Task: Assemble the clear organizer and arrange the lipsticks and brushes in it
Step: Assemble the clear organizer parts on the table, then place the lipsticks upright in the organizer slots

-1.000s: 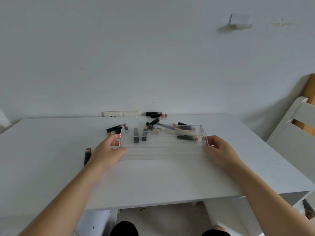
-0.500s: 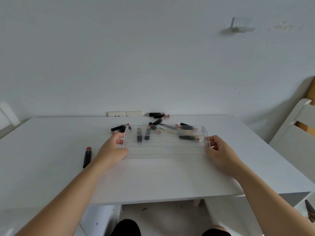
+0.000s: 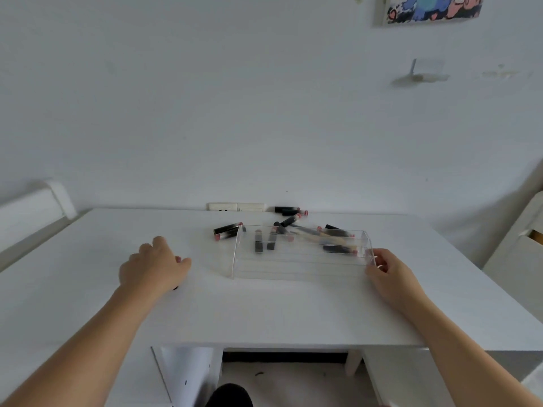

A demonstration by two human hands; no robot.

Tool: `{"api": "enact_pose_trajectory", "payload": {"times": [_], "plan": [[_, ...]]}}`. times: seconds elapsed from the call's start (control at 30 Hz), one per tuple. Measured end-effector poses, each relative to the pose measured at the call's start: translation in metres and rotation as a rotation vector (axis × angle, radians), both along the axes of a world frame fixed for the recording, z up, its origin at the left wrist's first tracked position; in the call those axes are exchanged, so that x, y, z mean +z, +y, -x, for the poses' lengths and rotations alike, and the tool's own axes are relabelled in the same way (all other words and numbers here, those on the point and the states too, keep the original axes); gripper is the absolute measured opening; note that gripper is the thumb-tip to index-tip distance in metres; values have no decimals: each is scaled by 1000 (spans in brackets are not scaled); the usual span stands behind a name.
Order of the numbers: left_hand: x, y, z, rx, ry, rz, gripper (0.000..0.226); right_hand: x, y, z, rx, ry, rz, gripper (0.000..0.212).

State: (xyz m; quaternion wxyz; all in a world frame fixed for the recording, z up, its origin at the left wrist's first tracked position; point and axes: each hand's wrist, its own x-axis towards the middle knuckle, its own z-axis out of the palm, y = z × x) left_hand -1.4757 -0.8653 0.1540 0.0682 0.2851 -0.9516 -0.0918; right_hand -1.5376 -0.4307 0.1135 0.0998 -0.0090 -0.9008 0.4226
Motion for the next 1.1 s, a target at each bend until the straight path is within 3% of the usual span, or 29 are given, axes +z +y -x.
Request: {"api": "enact_pose_trajectory", "payload": {"times": [0.2,0.37,0.6,0.9,1.1], "plan": [[-16,2,4,-86,-45,0,27,2,-2,-2,-9,-3,-11,20],[-29,8,9,-200,82,115,29,3,-3,-4,-5,-9,-18,19],[-11,15,56,-406,346,103,31,3,-3,-6,3,5,-27,18],[-17,30,121,-646,276,56,19,1,-2,-7,-4,17,-14,17],[-31,30,135,-640,251,7,15,5,-5,-10,15,19,-8,18]]}}
